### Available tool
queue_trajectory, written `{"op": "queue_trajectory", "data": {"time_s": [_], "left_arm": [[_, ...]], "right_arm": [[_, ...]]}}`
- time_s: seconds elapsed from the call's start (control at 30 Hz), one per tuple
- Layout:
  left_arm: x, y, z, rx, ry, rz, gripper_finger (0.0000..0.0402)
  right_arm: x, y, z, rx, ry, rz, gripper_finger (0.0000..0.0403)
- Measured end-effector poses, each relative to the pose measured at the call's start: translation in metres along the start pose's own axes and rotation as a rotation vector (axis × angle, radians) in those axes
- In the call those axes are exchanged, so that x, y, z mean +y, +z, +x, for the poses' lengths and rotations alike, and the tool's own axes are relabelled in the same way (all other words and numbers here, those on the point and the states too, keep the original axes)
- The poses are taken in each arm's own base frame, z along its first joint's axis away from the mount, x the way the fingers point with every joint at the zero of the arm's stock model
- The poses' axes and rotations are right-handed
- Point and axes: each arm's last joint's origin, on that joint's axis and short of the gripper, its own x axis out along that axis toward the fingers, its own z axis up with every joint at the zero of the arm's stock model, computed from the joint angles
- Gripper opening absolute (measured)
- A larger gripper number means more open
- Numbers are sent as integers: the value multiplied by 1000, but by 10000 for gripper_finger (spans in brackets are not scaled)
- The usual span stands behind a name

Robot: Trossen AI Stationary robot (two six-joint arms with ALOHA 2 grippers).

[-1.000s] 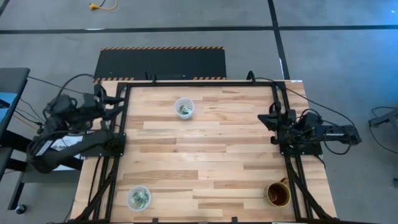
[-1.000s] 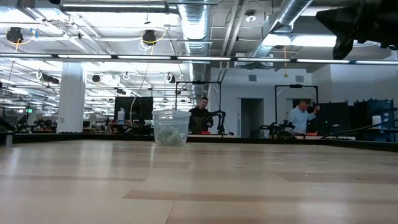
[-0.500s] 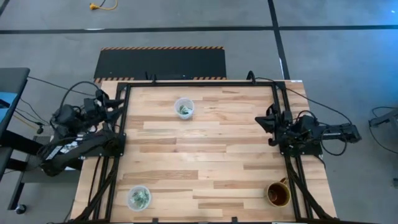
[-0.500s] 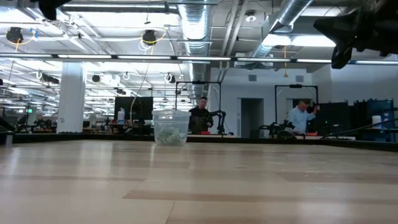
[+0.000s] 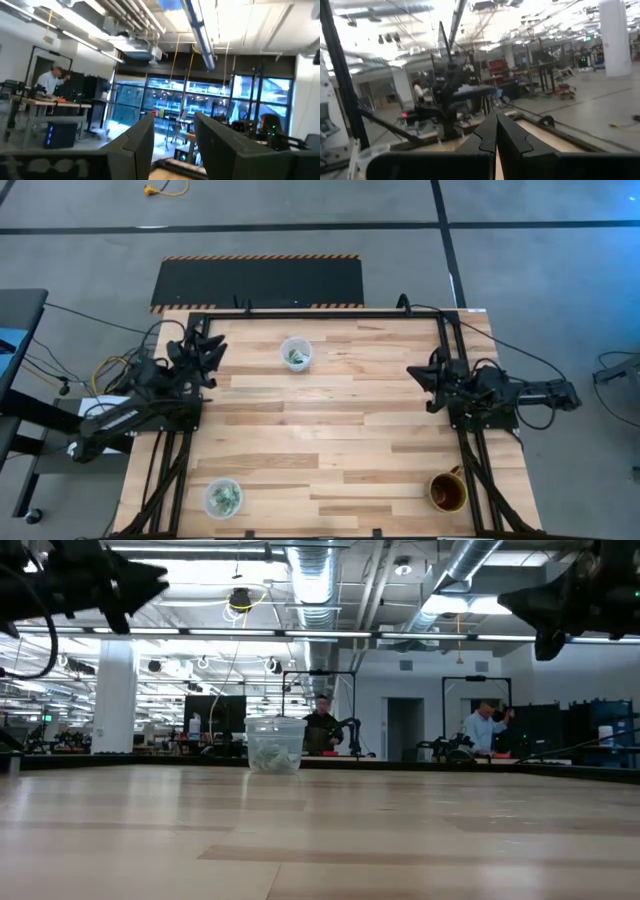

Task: Pick and place Stevia / Truvia into bins
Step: Return to Home Position

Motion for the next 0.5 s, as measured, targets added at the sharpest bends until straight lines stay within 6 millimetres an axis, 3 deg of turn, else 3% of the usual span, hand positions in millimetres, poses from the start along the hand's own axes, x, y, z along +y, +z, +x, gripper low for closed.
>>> {"op": "queue_trajectory", "data": {"time_s": [0.1, 0.33, 0.5], "left_arm": [[3, -14, -2, 42, 20, -5, 128], [6, -24, -4, 129, 42, -13, 128], [8, -37, -6, 264, 53, -48, 128]], "right_arm": [[-1, -6, 0, 55, -13, -17, 0], [-4, -19, -2, 192, -31, -57, 0], [-4, -19, -2, 193, -27, -56, 0]]}}
